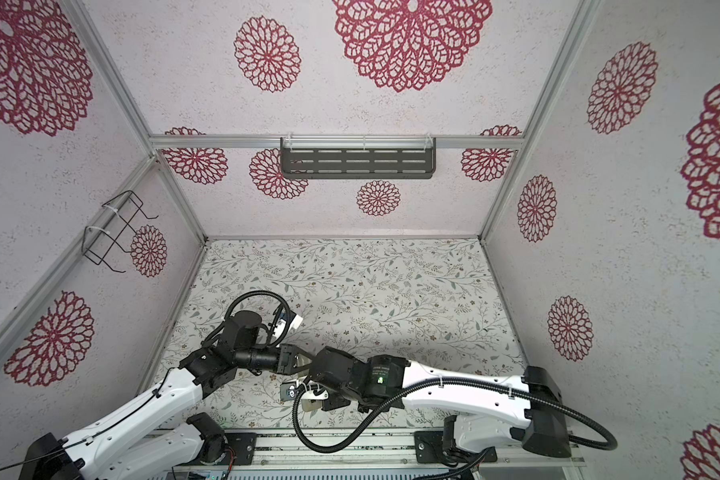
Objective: Load the batteries into the remote control
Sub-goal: 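Keep pressing the seated battery with the right gripper fingertips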
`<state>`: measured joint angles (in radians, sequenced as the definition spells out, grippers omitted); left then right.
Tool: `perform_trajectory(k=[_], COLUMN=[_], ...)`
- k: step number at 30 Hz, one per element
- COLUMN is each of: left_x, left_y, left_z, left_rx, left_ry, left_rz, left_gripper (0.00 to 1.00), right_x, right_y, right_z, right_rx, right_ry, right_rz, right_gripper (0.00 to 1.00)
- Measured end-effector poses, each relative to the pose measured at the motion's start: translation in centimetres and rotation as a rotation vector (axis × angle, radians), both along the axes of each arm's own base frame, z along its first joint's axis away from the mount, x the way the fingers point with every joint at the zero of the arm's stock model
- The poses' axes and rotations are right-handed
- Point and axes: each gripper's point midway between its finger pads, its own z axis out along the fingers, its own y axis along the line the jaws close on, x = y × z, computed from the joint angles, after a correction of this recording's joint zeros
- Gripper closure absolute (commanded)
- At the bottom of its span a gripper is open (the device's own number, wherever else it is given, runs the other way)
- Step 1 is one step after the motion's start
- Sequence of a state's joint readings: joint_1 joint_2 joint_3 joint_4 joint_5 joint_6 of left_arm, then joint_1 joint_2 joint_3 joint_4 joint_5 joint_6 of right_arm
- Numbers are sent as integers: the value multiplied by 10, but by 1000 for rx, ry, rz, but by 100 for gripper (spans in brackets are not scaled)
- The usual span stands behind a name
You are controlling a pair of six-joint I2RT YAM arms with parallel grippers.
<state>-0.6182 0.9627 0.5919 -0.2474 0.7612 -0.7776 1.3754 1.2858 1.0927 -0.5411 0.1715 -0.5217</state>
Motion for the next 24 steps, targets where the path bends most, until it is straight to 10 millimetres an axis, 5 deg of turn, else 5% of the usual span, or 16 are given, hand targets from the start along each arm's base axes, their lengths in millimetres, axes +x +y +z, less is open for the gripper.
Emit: perform_trajectory(k=[24], left_x=[-2], left_y=[6], left_z=[-18], left_rx=[54], left_ry=[37], left_rz=[20], left_gripper=[100], right_x=[-8], right_y=[10], right_z=[-17], right_rx=[-64], right_ry=[20], right_rz=[27], right_gripper=[82])
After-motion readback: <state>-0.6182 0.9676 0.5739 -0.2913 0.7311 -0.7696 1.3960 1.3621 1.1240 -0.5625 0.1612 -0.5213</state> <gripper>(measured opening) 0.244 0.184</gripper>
